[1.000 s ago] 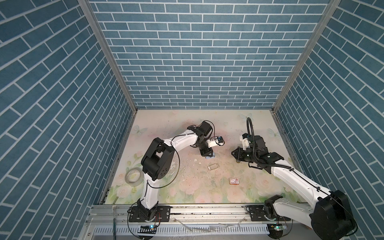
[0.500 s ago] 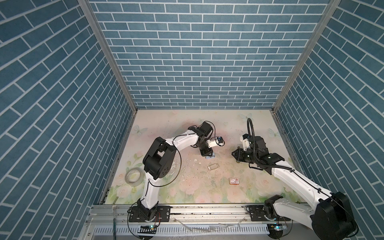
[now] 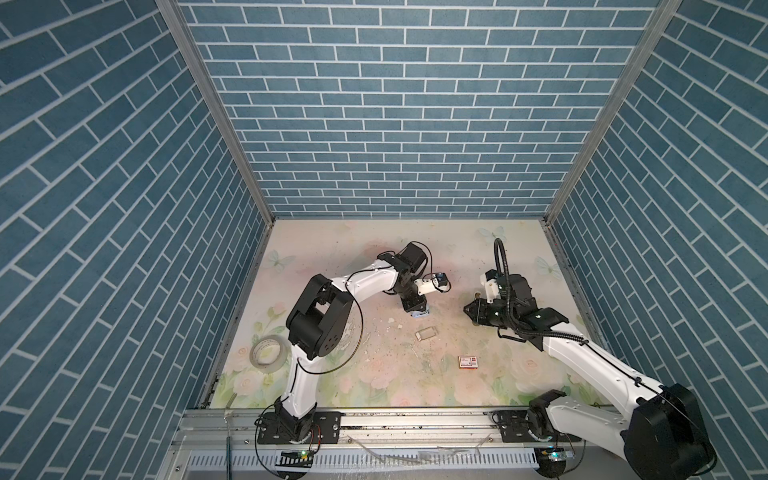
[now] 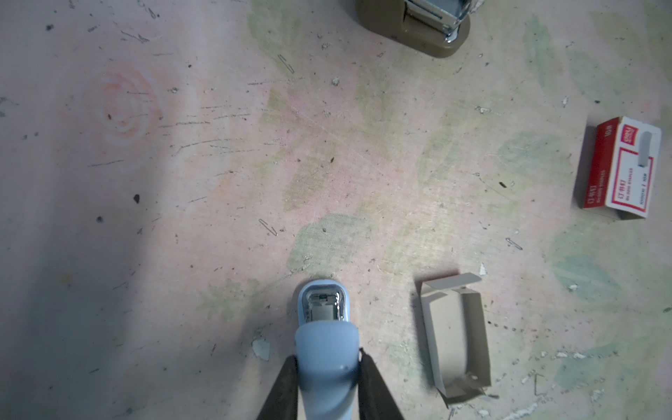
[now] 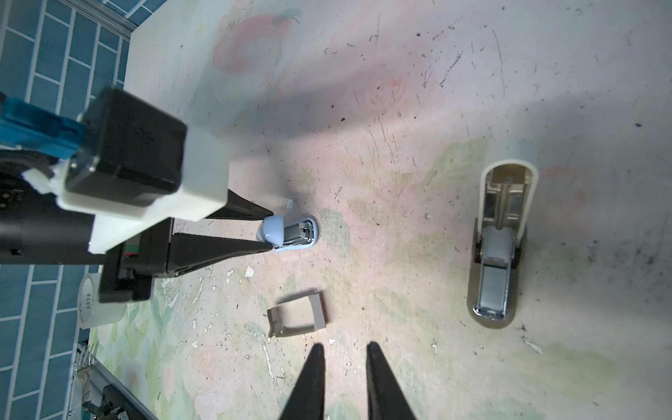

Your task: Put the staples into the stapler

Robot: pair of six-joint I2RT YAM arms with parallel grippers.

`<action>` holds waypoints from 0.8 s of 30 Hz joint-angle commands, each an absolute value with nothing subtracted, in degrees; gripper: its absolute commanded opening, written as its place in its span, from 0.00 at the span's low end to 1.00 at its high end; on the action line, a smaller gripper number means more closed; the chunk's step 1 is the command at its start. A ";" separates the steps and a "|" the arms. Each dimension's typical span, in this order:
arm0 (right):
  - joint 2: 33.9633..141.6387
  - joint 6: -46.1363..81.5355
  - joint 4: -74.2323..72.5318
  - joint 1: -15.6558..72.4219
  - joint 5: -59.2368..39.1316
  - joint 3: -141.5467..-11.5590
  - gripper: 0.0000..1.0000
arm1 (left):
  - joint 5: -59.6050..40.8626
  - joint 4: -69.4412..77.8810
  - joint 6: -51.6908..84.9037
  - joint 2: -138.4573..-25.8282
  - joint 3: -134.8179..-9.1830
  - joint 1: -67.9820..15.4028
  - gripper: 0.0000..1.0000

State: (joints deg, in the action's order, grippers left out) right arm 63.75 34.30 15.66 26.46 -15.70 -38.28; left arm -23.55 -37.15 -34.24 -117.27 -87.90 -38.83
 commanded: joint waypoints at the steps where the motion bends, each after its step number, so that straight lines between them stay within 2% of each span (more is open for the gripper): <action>1: 63.47 35.68 14.78 26.28 -15.91 -37.21 0.22 | -23.68 -38.24 -34.84 -118.74 -89.64 -39.29 0.23; 7: 63.31 35.85 14.52 26.28 -15.91 -36.57 0.21 | -21.50 -40.51 -37.26 -120.23 -90.82 -39.94 0.15; 24: 62.75 36.65 13.21 26.27 -16.19 -34.89 0.19 | -13.64 -49.97 -43.78 -127.62 -97.27 -42.62 0.04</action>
